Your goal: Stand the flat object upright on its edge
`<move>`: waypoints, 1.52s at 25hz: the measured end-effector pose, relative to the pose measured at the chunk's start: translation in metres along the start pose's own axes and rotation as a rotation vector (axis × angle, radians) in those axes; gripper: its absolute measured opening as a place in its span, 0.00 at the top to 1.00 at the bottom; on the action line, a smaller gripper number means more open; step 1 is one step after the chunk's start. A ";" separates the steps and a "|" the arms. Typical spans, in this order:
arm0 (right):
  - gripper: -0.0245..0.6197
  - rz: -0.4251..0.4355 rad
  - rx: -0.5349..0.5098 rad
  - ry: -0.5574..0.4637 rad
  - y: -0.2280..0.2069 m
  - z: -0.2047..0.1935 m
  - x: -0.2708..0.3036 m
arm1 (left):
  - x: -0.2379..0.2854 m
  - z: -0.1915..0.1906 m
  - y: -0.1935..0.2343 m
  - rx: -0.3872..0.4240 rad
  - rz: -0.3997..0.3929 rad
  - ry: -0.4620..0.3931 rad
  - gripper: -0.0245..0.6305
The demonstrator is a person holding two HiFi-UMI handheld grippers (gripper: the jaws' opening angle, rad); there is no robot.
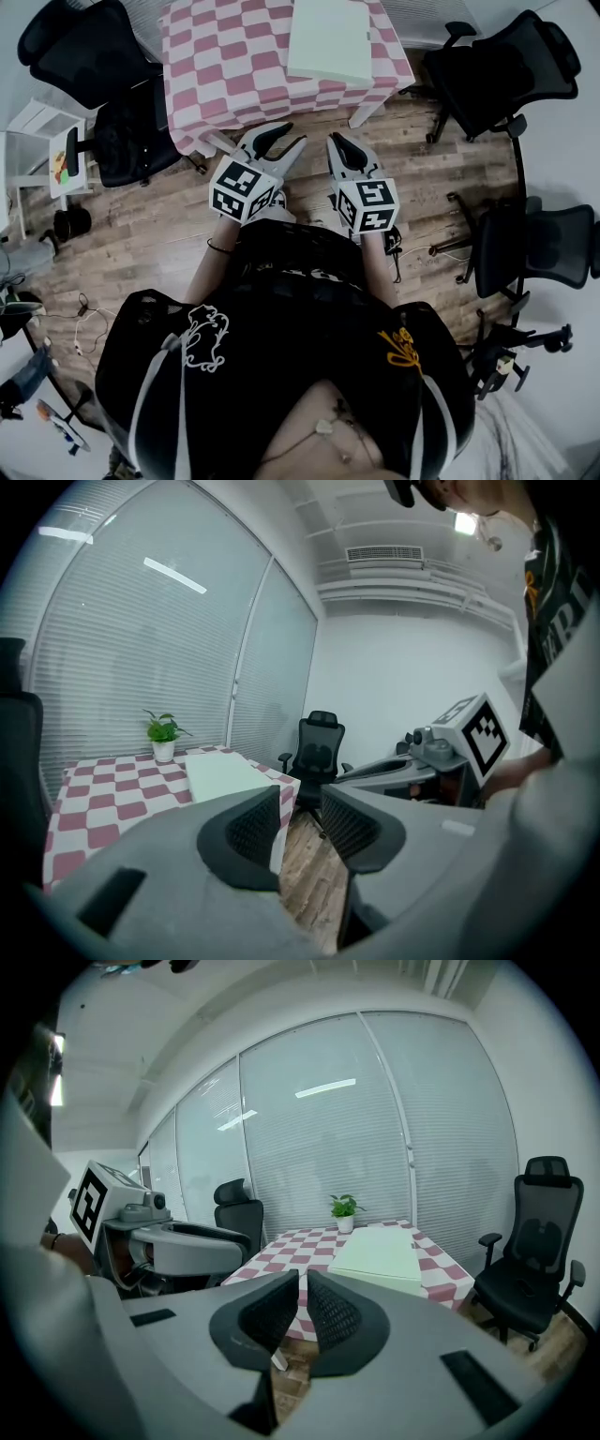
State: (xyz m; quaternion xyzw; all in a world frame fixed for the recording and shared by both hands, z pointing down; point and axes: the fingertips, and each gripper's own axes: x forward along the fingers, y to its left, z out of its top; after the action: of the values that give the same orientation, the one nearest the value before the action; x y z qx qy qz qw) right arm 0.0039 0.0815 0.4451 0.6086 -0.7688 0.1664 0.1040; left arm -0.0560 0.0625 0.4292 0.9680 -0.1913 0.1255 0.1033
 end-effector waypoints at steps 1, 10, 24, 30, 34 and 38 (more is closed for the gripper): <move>0.91 -0.001 0.001 0.000 0.001 0.001 0.004 | 0.000 0.001 0.005 0.001 -0.001 -0.001 0.74; 0.91 -0.031 0.008 0.002 0.015 0.015 0.049 | -0.006 0.008 0.054 0.020 -0.032 -0.004 0.74; 0.91 -0.105 0.029 0.031 0.000 0.016 0.076 | 0.011 0.004 0.087 0.009 -0.092 0.022 0.74; 0.91 -0.104 0.036 0.035 -0.029 0.022 0.094 | 0.034 0.007 0.101 0.008 -0.080 0.036 0.74; 0.91 -0.079 0.036 0.033 -0.056 0.031 0.117 | 0.055 0.012 0.120 -0.005 -0.044 0.039 0.74; 0.91 -0.052 0.027 0.043 -0.091 0.042 0.143 | 0.087 0.021 0.142 -0.023 -0.015 0.032 0.74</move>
State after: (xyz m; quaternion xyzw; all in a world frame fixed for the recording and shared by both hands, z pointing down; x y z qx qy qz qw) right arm 0.0596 -0.0821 0.4701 0.6260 -0.7480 0.1872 0.1167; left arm -0.0305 -0.1013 0.4550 0.9660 -0.1838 0.1382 0.1184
